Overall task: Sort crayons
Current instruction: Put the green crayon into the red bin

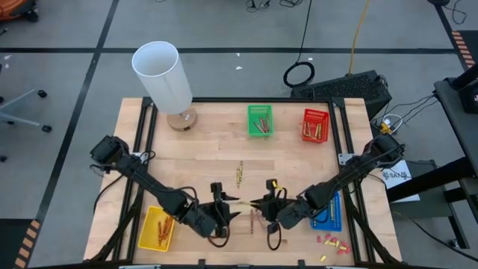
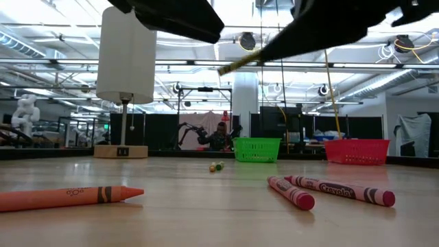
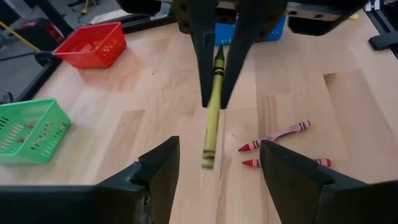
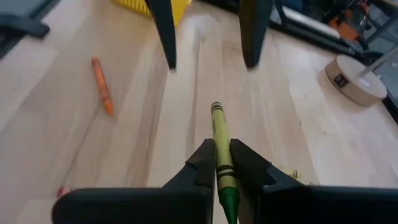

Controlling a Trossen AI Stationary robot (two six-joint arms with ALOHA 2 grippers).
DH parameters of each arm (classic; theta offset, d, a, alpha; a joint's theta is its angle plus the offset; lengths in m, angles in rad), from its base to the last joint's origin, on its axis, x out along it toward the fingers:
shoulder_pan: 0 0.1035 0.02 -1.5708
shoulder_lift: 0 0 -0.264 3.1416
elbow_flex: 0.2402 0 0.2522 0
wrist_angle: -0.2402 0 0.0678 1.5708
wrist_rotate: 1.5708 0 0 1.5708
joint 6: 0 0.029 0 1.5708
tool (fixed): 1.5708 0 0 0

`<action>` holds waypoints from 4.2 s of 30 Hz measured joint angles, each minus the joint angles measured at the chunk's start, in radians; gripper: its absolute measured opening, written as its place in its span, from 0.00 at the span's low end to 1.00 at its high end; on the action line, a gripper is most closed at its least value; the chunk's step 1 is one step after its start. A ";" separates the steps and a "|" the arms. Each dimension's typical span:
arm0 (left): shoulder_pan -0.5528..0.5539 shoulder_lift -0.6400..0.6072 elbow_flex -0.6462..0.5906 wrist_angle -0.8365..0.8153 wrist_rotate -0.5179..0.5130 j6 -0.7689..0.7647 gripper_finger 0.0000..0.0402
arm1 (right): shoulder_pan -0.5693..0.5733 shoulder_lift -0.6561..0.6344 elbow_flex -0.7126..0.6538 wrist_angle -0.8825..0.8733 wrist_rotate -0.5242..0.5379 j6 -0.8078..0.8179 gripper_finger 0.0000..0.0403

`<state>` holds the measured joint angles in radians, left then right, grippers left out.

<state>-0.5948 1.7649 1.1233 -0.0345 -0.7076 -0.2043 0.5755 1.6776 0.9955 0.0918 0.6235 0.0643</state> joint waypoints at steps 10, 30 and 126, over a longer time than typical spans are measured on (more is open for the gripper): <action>-0.037 0.000 0.000 -0.005 -0.031 0.000 0.55 | 0.008 -0.117 0.011 -0.248 0.001 0.055 0.03; 0.025 0.000 0.000 0.001 -0.057 -0.025 0.55 | -0.046 -0.391 0.074 -0.854 0.083 0.135 0.03; 0.154 0.000 0.000 -0.053 0.057 -0.027 0.55 | -0.756 -0.364 -0.186 -1.243 -0.144 0.620 0.03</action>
<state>-0.4406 1.7645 1.1229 -0.0879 -0.6502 -0.2310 -0.1806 1.3136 0.8091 -1.1512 0.4797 0.6843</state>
